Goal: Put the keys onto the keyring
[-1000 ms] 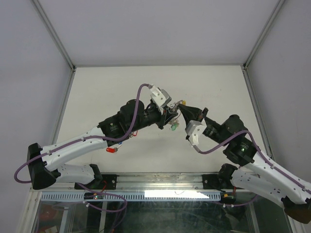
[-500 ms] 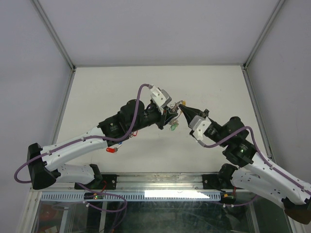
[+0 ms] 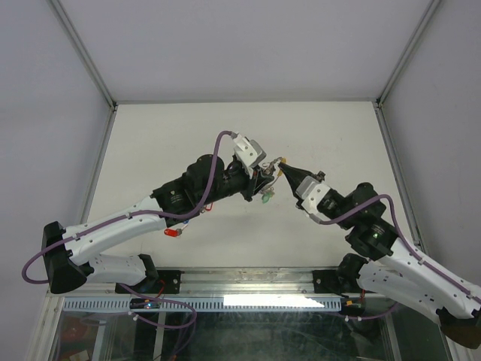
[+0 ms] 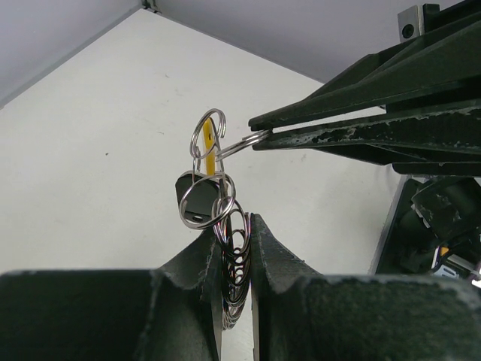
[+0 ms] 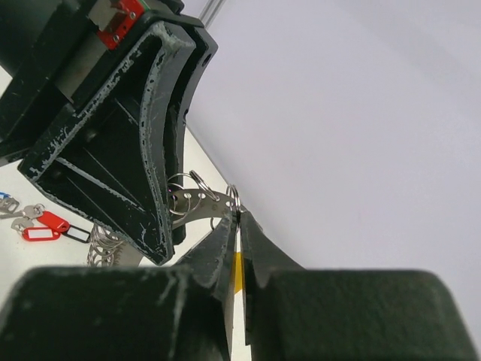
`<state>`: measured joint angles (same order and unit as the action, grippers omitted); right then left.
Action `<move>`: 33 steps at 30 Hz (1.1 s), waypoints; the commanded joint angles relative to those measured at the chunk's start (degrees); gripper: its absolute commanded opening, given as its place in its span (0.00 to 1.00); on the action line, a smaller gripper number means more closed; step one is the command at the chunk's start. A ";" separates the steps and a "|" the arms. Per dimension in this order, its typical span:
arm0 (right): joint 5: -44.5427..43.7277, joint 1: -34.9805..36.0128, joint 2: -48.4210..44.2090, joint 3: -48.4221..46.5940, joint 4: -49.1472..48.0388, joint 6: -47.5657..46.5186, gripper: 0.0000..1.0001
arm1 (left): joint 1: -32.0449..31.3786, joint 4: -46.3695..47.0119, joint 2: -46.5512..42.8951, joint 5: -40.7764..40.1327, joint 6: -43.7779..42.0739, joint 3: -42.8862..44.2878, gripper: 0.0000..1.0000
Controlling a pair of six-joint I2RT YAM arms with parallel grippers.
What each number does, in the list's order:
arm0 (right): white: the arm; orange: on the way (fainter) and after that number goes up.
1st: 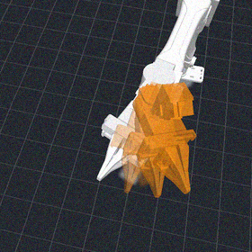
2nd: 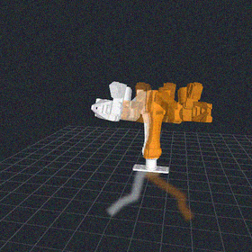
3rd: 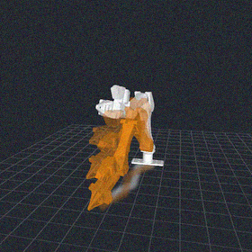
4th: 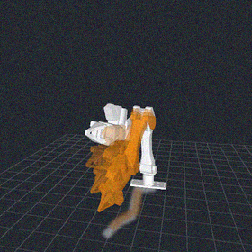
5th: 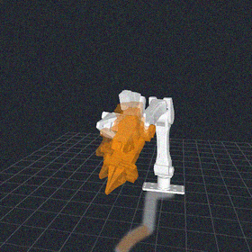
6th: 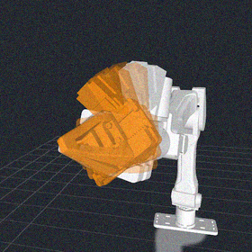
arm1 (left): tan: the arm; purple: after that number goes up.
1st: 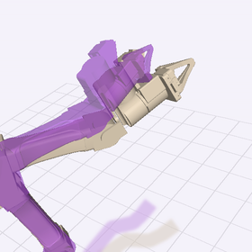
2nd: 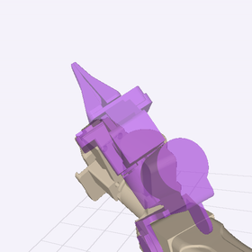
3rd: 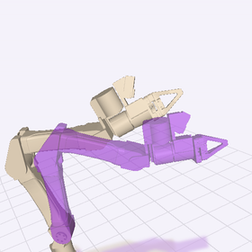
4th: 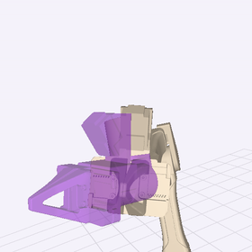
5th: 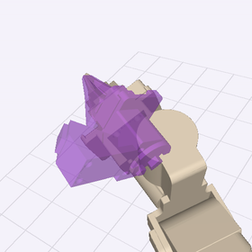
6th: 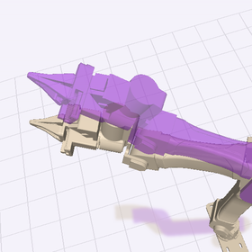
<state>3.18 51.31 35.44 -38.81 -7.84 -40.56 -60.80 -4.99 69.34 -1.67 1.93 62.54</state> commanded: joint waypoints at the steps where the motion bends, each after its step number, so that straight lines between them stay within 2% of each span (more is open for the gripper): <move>1: -3.24 0.01 0.32 0.03 -2.74 1.26 0.07 | -0.34 3.04 -0.70 -1.06 -1.05 3.55 0.00; 7: -3.19 0.02 0.90 -0.12 -3.62 1.77 0.14 | -0.30 3.04 -0.61 -0.48 -0.89 3.55 0.00; 25: -1.56 -0.02 1.71 0.13 -5.39 2.71 0.18 | -0.36 2.98 -0.40 -0.24 -0.74 3.51 0.00; 33: -1.43 0.02 1.49 0.35 -5.86 2.45 0.27 | -0.37 3.01 -0.18 -0.11 -0.79 3.55 0.00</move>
<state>1.74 51.31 37.32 -38.54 -10.07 -38.68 -60.80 -5.30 69.38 -1.85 1.89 63.20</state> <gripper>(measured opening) 0.250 0.114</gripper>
